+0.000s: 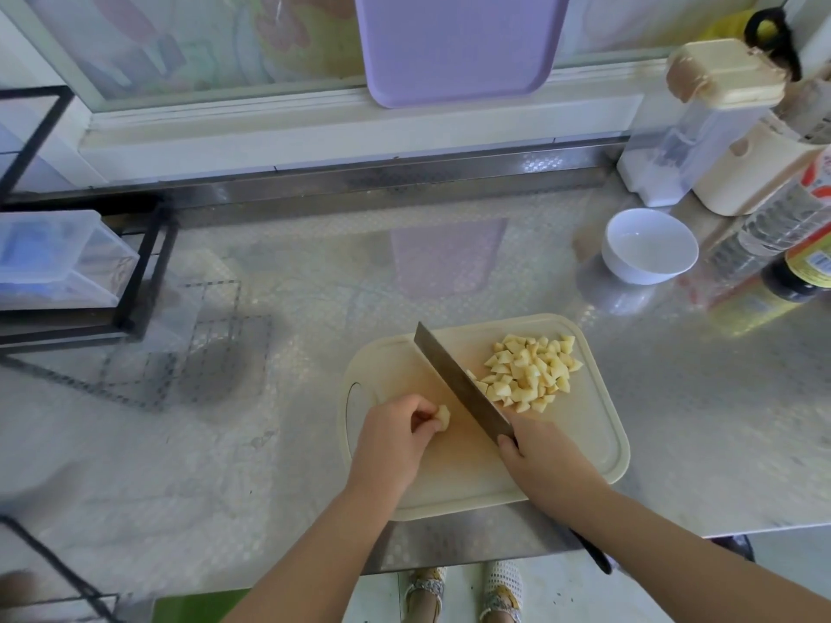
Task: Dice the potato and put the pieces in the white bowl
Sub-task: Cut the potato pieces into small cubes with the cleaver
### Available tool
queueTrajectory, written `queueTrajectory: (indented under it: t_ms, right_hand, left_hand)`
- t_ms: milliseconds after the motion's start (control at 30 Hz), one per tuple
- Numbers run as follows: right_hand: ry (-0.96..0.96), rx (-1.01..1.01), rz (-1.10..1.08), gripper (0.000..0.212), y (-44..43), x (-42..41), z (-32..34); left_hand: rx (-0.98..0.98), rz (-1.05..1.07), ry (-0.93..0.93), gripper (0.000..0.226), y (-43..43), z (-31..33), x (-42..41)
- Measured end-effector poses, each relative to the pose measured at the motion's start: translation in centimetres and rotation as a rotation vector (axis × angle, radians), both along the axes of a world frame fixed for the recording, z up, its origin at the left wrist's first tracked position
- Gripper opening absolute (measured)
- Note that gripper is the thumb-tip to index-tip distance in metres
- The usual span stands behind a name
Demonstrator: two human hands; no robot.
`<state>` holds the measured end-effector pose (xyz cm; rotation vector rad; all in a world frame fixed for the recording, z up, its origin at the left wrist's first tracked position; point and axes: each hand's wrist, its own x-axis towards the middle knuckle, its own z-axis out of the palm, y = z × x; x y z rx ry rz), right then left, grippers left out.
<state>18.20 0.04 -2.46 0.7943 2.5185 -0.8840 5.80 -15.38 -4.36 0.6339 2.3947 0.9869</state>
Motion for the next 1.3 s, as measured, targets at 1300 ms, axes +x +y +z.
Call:
queueTrajectory:
  t_ms: [1300]
  right_hand:
    - [0.023, 0.033, 0.057, 0.020, 0.3, -0.5, 1.7]
  left_hand:
    - [-0.117, -0.064, 0.282, 0.019, 2.0, 1.3, -2.2]
